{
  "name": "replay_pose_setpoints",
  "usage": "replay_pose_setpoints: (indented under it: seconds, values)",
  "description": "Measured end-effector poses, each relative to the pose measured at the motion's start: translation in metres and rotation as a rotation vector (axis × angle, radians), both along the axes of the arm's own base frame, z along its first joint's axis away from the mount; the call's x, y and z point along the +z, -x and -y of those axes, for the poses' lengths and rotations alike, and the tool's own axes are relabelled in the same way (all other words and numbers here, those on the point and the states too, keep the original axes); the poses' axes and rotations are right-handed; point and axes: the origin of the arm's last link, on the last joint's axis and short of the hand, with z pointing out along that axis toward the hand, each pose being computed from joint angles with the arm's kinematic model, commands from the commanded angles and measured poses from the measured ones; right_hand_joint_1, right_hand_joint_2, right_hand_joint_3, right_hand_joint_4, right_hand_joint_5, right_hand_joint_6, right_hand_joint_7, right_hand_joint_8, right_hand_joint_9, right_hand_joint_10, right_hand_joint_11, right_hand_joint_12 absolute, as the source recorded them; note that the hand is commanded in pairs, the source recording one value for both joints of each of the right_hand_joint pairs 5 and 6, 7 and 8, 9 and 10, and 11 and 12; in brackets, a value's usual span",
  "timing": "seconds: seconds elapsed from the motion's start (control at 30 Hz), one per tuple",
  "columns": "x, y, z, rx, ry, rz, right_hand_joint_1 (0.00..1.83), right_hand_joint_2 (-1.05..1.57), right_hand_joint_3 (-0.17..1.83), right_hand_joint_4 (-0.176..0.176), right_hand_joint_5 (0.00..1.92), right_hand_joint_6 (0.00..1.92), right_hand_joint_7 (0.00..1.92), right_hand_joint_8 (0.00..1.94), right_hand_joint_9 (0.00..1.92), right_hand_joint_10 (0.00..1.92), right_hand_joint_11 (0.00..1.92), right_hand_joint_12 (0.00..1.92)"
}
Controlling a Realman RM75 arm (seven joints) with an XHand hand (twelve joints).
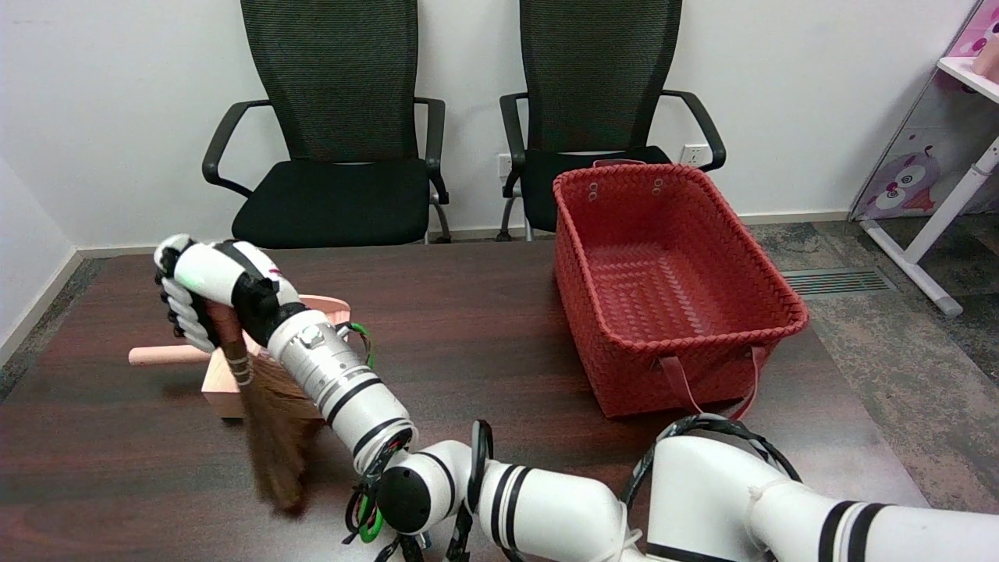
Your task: Sweep the paper ball into the dustpan.
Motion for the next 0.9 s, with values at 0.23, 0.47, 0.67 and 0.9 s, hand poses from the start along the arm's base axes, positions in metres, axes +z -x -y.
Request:
replay_pose_setpoints:
  seconds: [0.23,0.47,0.67,0.9]
  values:
    - [0.003,-0.016,0.001,-0.017,-0.012,0.159,0.70,1.17,1.45,0.003,1.92,1.92,1.92,1.92,1.92,1.92,1.92,1.92]
    - [0.016,-0.031,0.001,0.010,-0.023,0.255,0.63,1.46,1.40,0.009,1.92,1.92,1.92,1.92,1.92,1.92,1.92,1.92]
    - [0.031,-0.039,-0.001,0.054,-0.025,0.271,0.61,1.57,1.44,0.019,1.92,1.92,1.92,1.92,1.92,1.92,1.92,1.92]
    - [0.053,-0.050,-0.006,0.127,-0.010,0.243,0.62,1.57,1.47,0.027,1.92,1.92,1.92,1.92,1.92,1.92,1.92,1.92]
